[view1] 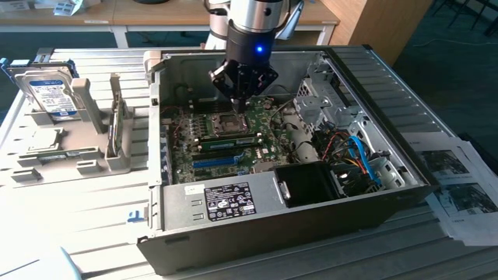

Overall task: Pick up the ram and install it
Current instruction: 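Press down the ram until it locks into place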

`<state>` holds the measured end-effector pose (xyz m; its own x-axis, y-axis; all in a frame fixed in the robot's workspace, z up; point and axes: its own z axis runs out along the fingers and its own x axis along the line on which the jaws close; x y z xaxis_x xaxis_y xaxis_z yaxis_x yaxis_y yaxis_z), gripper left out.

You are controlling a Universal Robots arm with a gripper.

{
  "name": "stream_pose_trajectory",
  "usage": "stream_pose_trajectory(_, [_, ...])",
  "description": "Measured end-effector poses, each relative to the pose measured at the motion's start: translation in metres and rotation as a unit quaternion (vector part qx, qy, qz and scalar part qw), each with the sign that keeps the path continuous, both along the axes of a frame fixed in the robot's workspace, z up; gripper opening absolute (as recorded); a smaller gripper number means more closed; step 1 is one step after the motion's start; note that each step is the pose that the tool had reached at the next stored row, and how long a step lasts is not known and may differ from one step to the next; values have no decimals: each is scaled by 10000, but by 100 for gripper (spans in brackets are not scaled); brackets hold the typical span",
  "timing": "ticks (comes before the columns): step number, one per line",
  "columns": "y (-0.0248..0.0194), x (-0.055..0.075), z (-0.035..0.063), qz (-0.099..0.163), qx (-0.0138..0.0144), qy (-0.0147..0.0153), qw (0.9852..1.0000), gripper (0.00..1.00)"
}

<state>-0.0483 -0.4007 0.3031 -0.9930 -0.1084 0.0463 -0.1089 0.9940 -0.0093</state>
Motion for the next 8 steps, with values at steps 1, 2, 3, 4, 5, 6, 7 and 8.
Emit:
stream_pose_trajectory(1, [0,0,0,-25,0,0,10000,10])
stream_pose_trajectory(2, [0,0,0,-26,0,0,10000,10])
stream_pose_trajectory(3, [0,0,0,-26,1,0,10000,10])
stream_pose_trajectory(4, [0,0,0,-26,0,0,10000,10])
stream_pose_trajectory(5, [0,0,0,-26,1,-3,10000,10])
stream_pose_trajectory(6, [-1,-3,1,-25,0,-21,10000,10])
stream_pose_trajectory(7, [-1,-7,0,-25,0,-46,10000,10])
stream_pose_trajectory(8, [0,-8,-1,-26,2,-65,10000,10])
